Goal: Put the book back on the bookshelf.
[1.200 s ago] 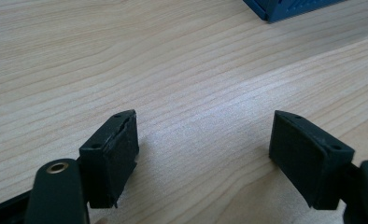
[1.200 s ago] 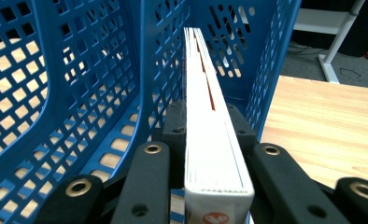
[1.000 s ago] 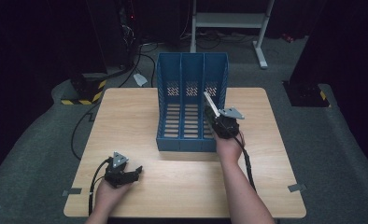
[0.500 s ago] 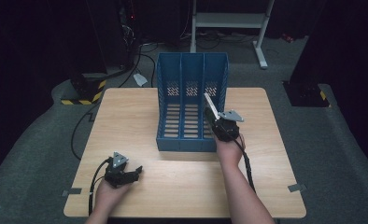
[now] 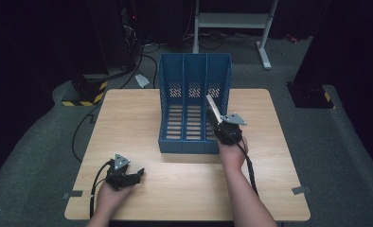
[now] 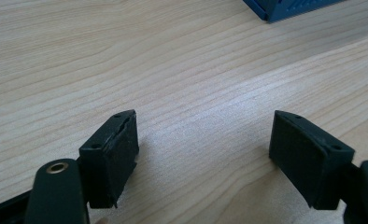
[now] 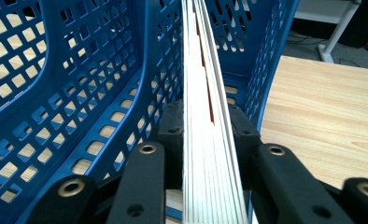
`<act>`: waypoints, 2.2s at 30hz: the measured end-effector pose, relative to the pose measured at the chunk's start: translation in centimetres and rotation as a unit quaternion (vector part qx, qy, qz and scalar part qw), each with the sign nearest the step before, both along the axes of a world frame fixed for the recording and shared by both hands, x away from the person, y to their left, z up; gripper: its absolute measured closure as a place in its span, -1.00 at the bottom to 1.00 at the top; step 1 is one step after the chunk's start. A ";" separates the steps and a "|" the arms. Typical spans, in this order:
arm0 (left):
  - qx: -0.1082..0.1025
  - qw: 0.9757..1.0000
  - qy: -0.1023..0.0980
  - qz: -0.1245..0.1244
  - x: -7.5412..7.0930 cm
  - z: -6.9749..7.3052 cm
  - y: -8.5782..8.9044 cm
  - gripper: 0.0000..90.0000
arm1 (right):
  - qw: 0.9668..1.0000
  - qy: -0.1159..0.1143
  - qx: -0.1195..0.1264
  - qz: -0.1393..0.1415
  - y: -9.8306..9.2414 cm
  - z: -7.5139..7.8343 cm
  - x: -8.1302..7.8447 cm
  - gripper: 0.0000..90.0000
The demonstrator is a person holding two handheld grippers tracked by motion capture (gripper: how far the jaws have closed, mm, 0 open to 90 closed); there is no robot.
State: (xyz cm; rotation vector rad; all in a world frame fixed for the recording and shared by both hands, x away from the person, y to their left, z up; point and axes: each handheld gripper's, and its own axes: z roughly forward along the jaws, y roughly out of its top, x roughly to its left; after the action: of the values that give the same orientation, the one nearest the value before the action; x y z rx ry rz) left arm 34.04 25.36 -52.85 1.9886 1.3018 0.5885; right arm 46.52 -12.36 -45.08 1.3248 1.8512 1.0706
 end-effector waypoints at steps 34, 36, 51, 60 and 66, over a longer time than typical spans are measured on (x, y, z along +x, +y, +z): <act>0.000 1.000 0.000 -0.001 0.0 0.0 0.0 -0.47 | 1.000 0.015 -0.023 0.003 1.0 2.3 1.8 0.70; 0.000 1.000 0.000 -0.001 0.0 0.0 0.0 -0.47 | 1.000 0.012 -0.024 -0.002 0.9 2.3 1.7 0.70; 0.000 1.000 0.000 -0.002 0.0 0.0 0.0 -0.47 | 0.998 -0.011 -0.013 -0.064 0.5 2.0 1.1 0.69; -0.001 1.000 0.000 -0.005 0.0 0.0 0.0 -0.47 | 0.996 -0.017 -0.015 -0.086 0.9 1.9 1.3 0.70; -0.003 1.000 0.001 -0.010 0.0 0.0 0.0 -0.47 | 0.994 -0.015 -0.009 -0.107 1.1 2.0 1.5 0.69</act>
State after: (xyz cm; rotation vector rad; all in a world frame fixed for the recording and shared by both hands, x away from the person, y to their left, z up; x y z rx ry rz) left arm 34.00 25.33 -52.88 1.9944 1.2823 0.5736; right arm 47.98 -11.30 -43.08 1.4519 1.6487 0.9544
